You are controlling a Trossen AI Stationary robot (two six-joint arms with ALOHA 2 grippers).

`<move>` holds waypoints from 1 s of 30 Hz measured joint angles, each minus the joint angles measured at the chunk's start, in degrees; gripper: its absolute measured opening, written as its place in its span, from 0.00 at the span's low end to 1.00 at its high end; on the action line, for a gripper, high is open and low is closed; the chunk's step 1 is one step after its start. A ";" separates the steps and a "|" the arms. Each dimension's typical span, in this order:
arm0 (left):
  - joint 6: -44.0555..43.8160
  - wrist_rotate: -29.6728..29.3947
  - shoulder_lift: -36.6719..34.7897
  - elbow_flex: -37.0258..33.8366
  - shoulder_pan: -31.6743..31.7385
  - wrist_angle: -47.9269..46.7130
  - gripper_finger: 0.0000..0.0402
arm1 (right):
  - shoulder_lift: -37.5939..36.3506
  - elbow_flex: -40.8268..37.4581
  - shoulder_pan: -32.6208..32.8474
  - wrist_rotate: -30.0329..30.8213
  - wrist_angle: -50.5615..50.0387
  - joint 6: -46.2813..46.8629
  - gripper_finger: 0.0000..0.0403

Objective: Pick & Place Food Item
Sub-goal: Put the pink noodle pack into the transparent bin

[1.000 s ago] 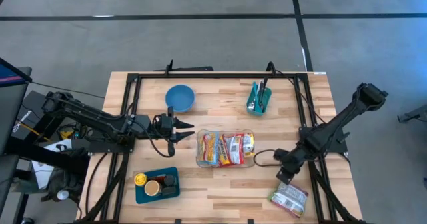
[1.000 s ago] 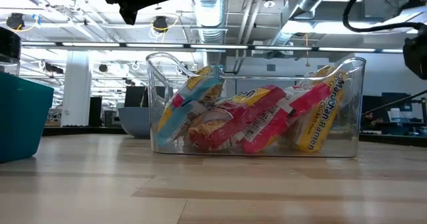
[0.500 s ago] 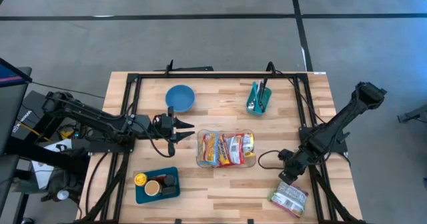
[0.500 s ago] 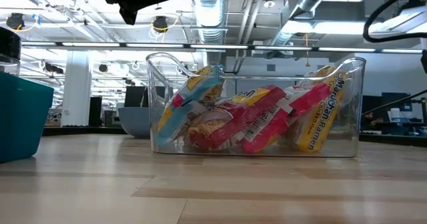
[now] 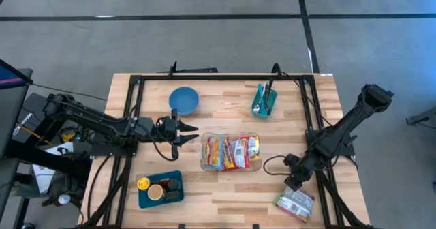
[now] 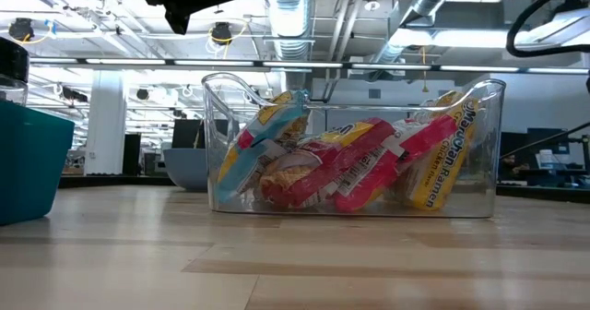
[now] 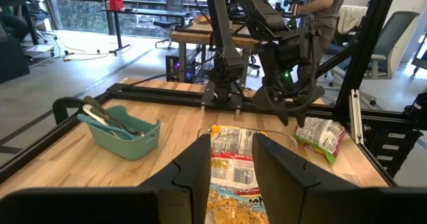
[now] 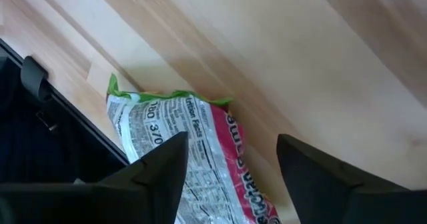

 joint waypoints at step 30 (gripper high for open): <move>-0.23 0.02 -0.01 0.00 0.01 -0.01 0.26 | 12.88 0.07 -0.04 -2.64 10.93 -6.75 0.26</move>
